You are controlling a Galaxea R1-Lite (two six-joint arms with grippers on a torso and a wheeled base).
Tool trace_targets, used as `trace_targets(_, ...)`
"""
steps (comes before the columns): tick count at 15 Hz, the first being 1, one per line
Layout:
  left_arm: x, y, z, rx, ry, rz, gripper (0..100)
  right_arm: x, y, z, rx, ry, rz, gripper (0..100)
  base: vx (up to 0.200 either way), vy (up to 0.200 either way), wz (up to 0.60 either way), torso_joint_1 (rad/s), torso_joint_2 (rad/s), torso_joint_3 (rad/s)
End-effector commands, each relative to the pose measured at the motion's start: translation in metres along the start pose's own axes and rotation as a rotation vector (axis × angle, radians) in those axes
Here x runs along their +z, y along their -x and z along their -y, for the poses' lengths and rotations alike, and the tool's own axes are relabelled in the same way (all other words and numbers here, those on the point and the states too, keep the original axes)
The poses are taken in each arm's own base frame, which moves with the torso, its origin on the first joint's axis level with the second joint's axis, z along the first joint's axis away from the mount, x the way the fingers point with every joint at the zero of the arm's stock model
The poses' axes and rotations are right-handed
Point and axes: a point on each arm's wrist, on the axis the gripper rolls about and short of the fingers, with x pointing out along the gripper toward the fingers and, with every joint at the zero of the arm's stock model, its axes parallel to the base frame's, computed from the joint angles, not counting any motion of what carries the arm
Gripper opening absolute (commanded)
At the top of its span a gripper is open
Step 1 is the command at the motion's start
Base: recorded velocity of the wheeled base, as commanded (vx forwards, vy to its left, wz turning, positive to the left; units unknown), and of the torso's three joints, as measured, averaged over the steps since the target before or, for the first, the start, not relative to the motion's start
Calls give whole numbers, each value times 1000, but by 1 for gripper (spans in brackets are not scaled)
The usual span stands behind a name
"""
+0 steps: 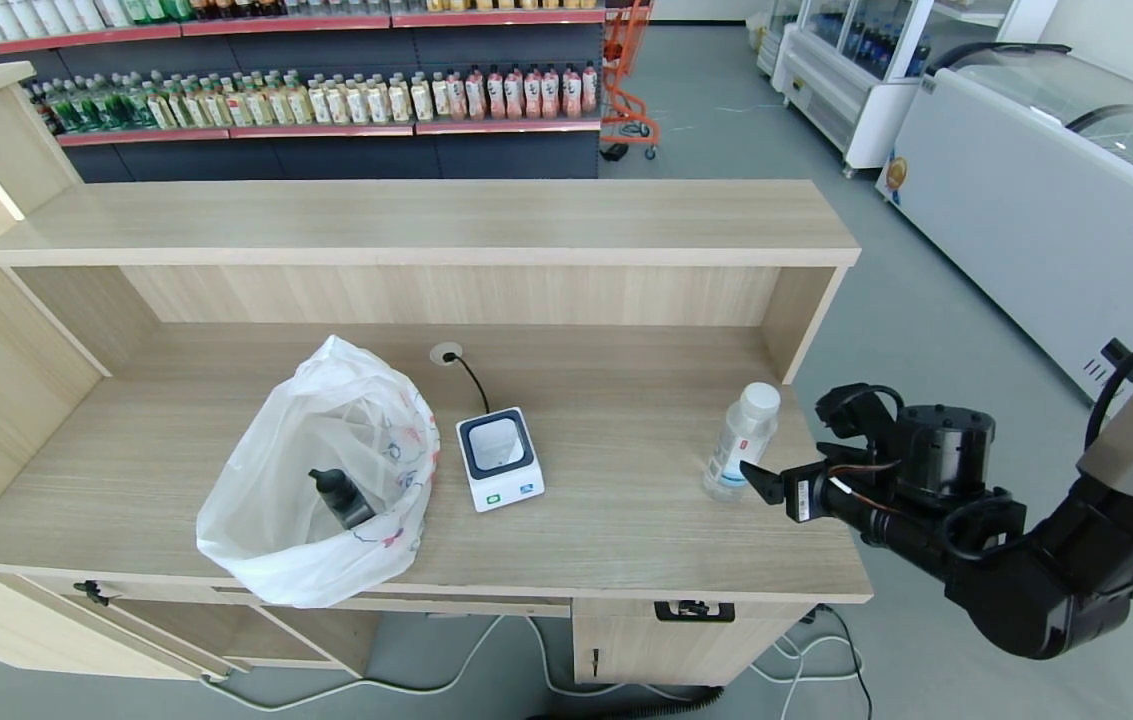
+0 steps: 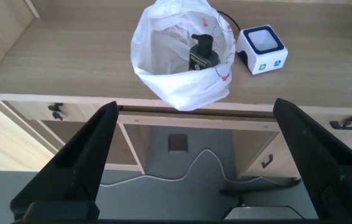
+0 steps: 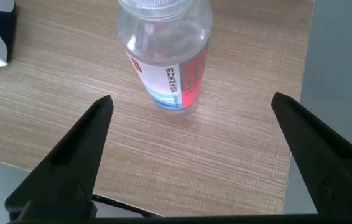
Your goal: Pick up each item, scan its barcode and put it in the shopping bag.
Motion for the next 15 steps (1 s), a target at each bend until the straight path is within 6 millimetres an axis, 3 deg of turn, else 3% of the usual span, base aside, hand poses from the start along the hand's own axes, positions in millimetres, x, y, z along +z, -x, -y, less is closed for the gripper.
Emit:
trace_targets(1, 0, 0, 0, 0, -1, 0, 100, -4, -8, -1, 2, 8, -2, 100, 0, 0, 0, 0, 0, 0)
trace_targets(15, 0, 0, 0, 0, 1, 0, 100, -7, -47, -12, 27, 35, 39, 100, 0, 0, 0, 0, 0, 0)
